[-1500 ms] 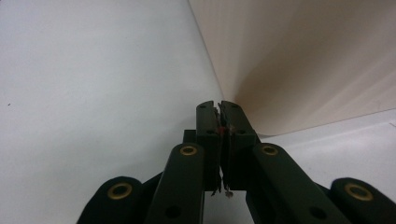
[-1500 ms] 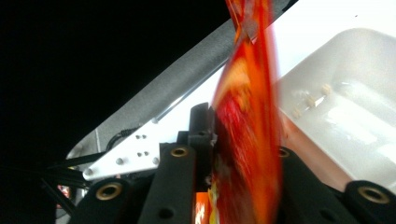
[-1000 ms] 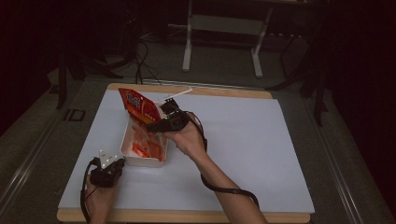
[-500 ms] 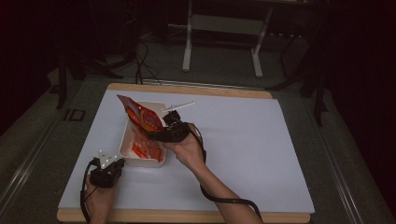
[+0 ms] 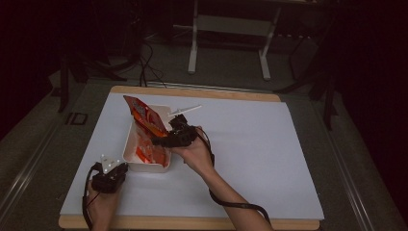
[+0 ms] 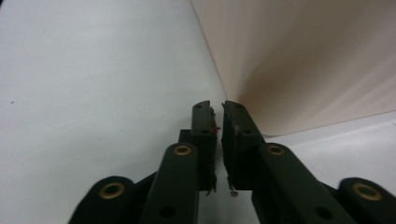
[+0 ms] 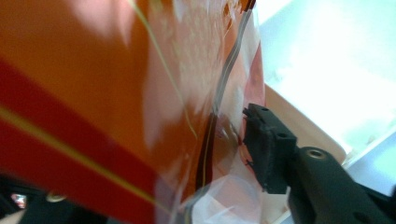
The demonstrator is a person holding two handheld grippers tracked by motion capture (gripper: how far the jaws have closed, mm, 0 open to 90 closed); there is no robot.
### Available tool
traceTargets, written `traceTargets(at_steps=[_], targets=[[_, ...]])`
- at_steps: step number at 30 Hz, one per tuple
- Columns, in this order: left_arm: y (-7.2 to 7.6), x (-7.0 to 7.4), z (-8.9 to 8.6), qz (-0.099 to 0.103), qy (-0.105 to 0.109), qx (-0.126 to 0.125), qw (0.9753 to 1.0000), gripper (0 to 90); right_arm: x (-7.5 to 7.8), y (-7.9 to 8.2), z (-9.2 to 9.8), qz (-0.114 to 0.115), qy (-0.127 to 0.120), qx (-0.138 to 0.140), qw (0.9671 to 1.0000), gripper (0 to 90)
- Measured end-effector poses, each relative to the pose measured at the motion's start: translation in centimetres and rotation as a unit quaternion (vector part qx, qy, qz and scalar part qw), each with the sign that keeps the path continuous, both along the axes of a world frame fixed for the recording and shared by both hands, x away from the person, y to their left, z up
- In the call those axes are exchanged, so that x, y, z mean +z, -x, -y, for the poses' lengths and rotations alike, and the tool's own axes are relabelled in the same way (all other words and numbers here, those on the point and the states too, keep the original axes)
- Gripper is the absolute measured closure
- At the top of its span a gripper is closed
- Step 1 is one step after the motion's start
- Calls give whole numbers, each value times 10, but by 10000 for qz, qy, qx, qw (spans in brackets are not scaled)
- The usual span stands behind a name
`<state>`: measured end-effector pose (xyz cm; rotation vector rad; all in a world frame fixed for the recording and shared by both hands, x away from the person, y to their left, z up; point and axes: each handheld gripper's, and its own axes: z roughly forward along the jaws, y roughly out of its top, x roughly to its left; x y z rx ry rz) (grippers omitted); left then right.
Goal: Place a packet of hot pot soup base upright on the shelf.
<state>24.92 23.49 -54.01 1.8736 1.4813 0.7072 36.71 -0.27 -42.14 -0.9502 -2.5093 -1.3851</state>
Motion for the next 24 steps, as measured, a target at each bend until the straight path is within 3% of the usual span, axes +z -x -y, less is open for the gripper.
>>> traceTargets(at_steps=[8, 12, 16, 24], targets=[[1, 1, -2, 38, 48, 64, 10000, 826, -2, 4, 1, 204, 202, -11, 9996, 488], [1, 1, -3, 50, 62, 86, 9999, 825, -4, 7, 2, 266, 262, 26, 9993, 488], [1, 1, -4, 64, 52, 99, 9999, 823, -5, 8, 5, 263, 185, 12, 9995, 487], [2, 2, -6, 88, 76, 142, 9998, 819, 3, 19, 19, 315, -212, 62, 9993, 484]])
